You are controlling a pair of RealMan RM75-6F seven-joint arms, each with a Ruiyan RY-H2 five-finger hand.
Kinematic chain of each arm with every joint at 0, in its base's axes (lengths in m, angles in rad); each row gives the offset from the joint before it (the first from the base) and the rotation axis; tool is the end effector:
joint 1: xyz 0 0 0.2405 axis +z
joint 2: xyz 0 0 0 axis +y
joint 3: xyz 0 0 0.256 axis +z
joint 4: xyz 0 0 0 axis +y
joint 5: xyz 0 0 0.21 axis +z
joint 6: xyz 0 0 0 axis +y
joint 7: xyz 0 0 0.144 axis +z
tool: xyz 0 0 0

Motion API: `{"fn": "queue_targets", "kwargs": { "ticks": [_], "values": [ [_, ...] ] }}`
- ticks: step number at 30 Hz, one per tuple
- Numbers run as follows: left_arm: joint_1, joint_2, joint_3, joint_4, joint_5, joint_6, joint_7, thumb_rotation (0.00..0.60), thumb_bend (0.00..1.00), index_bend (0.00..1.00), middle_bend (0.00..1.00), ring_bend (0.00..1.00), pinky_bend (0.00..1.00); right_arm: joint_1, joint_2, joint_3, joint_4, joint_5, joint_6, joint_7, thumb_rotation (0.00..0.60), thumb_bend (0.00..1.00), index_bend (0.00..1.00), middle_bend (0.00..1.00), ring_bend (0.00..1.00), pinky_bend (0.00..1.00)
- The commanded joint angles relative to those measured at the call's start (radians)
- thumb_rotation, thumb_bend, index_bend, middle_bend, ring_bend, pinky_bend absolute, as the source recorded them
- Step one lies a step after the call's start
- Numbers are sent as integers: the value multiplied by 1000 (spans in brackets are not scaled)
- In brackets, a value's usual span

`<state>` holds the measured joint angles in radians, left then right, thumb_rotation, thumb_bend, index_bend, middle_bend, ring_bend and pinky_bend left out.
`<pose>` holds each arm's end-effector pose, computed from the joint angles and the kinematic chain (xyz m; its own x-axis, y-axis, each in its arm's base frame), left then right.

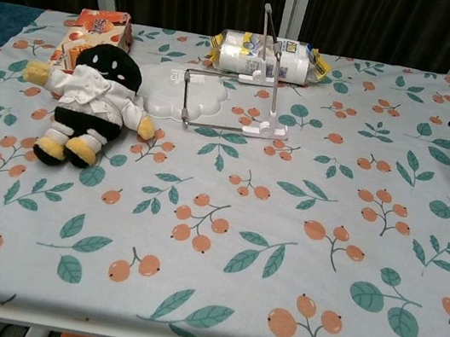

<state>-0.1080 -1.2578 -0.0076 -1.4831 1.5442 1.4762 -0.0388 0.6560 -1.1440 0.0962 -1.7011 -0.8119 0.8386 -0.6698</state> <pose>-0.3164 0.1801 0.1160 0.3574 0.0475 0.9327 0.9327 -0.0703 -0.3538 -0.2430 -0.3226 0.0832 0.6833 -0.4168 0.5995 -0.7137 -0.2080 0.6689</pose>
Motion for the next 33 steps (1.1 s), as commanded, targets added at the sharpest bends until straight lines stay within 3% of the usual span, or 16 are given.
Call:
{"fn": "queue_targets", "kwargs": {
  "ticks": [1,12,22,33],
  "values": [
    [0,-2,1,5,-3,-4,-4,600,62,84,44,0,22,17,-6,-6,2,28,16,-14,600,39,0,0,0,0],
    [1,-6,-3,19,-10,-5,-30,600,62,84,44,0,22,56,-38,-44,19,67,24,-19,600,46,33,0,0,0],
    [3,-9,-1,29,-11,-8,-43,600,62,84,44,0,22,67,-66,-70,49,58,37,7,600,85,258,0,0,0],
    [4,-9,1,33,-10,-8,-48,600,62,84,44,0,22,71,-76,-90,60,40,45,29,600,108,377,0,0,0]
  ]
}}
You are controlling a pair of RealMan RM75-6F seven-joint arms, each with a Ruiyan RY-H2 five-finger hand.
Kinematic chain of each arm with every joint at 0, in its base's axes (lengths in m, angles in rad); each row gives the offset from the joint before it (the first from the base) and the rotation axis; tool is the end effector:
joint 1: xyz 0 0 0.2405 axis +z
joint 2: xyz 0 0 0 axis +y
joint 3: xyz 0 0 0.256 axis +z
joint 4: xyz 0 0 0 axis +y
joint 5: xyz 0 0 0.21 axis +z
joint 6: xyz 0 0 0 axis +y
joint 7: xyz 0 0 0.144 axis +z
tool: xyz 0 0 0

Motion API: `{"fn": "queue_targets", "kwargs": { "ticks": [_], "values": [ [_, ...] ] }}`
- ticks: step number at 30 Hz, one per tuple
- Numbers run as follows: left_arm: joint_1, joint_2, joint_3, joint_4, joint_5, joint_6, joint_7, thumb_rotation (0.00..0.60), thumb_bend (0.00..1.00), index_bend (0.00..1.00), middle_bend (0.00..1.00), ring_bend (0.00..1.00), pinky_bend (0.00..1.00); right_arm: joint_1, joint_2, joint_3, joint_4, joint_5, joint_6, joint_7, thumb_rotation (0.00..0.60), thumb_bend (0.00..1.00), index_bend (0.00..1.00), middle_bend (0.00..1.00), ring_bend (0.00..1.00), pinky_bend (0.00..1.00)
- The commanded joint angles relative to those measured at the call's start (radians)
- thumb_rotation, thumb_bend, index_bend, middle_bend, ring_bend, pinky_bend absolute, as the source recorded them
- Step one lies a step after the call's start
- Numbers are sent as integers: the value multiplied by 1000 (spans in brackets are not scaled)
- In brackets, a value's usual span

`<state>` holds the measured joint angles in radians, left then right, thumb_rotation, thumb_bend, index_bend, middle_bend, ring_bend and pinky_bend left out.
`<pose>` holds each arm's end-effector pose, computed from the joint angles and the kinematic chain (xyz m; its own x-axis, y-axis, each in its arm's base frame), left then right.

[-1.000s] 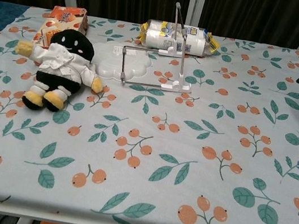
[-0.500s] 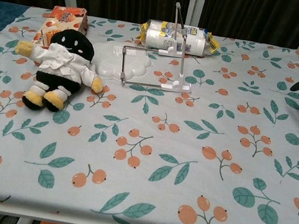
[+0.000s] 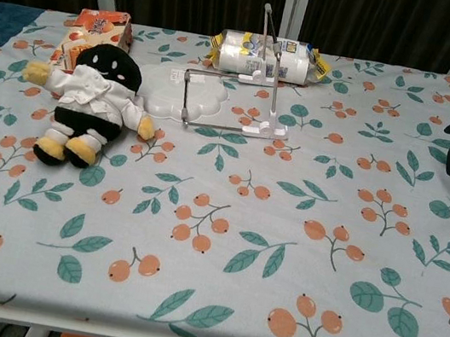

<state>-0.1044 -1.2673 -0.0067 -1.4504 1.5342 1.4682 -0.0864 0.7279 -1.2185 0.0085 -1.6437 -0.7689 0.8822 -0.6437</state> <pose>-0.3243 0.1794 0.1152 0.3336 0.0577 0.9409 0.9422 -0.0530 -0.3308 -0.2455 -0.3258 0.0617 0.6848 -0.4338 0.5856 -0.7094 -0.2128 0.6719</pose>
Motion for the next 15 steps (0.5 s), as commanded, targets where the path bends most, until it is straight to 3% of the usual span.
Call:
{"fn": "queue_targets", "kwargs": {
  "ticks": [1,15],
  "values": [
    [0,0,0,0,0,-1,0,600,62,84,44,0,22,-1,-2,-5,4,-5,2,6,600,110,382,0,0,0],
    [-2,0,1,-2,1,-4,-1,600,62,84,44,0,22,-6,0,-15,8,-18,15,31,600,176,458,0,0,0]
  ]
}}
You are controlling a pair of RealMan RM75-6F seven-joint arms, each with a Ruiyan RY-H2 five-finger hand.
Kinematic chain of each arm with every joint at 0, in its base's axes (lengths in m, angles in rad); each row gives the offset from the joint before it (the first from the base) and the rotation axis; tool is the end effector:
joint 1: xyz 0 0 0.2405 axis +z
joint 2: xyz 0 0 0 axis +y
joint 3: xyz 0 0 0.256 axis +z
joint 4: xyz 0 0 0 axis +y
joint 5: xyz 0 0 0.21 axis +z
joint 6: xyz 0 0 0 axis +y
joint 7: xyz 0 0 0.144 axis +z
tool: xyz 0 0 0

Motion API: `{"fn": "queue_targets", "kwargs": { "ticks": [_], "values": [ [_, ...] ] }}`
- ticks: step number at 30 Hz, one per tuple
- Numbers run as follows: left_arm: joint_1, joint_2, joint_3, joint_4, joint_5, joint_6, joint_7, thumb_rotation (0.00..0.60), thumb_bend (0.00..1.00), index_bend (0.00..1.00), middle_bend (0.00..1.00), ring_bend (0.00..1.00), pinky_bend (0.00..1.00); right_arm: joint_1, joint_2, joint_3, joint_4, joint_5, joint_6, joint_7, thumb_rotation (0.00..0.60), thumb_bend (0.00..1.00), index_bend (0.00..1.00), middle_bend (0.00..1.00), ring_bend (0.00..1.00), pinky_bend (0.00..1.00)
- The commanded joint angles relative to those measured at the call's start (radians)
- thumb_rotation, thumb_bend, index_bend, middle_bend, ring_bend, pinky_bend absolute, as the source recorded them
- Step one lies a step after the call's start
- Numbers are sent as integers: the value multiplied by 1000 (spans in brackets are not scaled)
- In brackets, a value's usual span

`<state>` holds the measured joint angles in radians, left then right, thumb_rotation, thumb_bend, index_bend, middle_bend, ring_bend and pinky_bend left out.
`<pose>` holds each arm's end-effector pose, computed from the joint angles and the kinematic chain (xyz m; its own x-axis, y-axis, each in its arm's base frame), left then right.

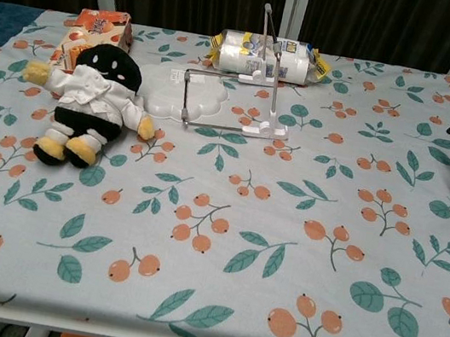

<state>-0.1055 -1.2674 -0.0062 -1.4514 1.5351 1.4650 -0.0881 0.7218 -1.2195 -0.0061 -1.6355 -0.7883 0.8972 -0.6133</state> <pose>-0.3240 0.1796 0.1146 0.3313 0.0613 0.9415 0.9430 -0.0546 -0.3283 -0.2498 -0.3237 0.0630 0.6791 -0.4300 0.5950 -0.7150 -0.2037 0.6688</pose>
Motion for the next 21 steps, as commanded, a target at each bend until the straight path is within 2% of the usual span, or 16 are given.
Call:
{"fn": "queue_targets", "kwargs": {
  "ticks": [1,21],
  "values": [
    [-1,0,0,-1,0,-2,1,600,62,84,44,0,22,1,1,-1,0,3,0,1,600,178,463,0,0,0],
    [-4,4,0,-8,-2,-7,0,600,62,84,44,0,22,15,8,-11,-6,28,-13,4,600,221,500,16,0,0]
  ]
}}
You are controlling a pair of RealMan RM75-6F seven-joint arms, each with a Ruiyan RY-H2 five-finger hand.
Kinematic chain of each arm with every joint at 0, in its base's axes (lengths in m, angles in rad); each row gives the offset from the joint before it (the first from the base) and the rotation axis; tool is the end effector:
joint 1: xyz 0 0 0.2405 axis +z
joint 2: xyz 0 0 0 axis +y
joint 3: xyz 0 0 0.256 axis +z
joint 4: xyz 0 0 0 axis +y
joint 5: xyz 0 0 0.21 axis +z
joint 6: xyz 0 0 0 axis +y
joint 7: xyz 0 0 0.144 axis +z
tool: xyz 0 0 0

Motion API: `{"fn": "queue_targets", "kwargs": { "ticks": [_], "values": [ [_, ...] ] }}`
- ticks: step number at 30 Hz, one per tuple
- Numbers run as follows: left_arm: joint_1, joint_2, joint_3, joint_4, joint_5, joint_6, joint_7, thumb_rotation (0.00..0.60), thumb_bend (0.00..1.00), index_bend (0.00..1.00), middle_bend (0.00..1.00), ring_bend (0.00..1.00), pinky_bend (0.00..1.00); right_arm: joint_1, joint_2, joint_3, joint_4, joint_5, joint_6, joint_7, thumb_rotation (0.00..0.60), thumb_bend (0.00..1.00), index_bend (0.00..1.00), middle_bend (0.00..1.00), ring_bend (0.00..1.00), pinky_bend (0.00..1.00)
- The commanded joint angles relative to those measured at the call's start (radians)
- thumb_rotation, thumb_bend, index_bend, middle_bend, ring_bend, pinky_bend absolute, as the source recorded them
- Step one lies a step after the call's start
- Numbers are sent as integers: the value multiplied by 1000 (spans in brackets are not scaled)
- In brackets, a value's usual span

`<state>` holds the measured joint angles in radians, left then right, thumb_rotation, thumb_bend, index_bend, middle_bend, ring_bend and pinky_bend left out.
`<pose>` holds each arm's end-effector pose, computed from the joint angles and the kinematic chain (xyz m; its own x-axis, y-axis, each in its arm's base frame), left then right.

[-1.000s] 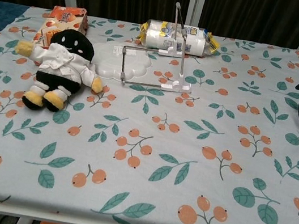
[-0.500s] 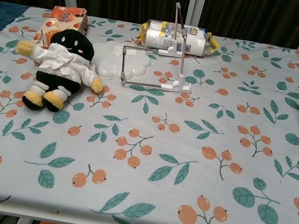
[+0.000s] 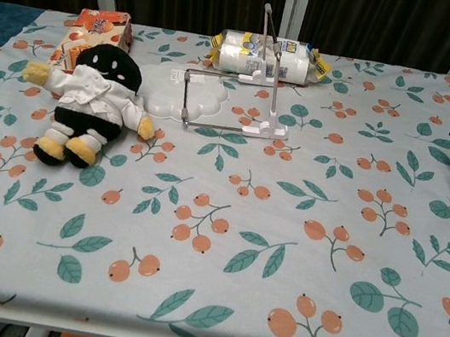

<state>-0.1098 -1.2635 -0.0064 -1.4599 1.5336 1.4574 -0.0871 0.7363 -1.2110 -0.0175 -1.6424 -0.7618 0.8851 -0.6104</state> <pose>-0.3226 0.1809 0.1142 0.3283 0.0675 0.9422 0.9441 -0.0568 -0.3249 -0.2505 -0.3236 0.0636 0.6708 -0.4500 0.5896 -0.7188 -0.1985 0.6663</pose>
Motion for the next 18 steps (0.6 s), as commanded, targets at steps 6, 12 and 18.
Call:
{"fn": "queue_targets", "kwargs": {
  "ticks": [6,12,18],
  "values": [
    [1,0,0,2,-3,-1,-4,600,62,84,44,0,23,5,0,-2,2,5,-2,3,600,237,511,22,0,0],
    [1,1,2,1,-3,-4,-13,600,62,84,44,0,23,6,-1,-7,2,11,-2,2,600,249,514,34,0,0],
    [1,4,4,-3,-3,-8,-19,600,62,84,44,0,23,8,-2,-11,2,15,-3,2,600,256,514,40,0,0]
  ]
}}
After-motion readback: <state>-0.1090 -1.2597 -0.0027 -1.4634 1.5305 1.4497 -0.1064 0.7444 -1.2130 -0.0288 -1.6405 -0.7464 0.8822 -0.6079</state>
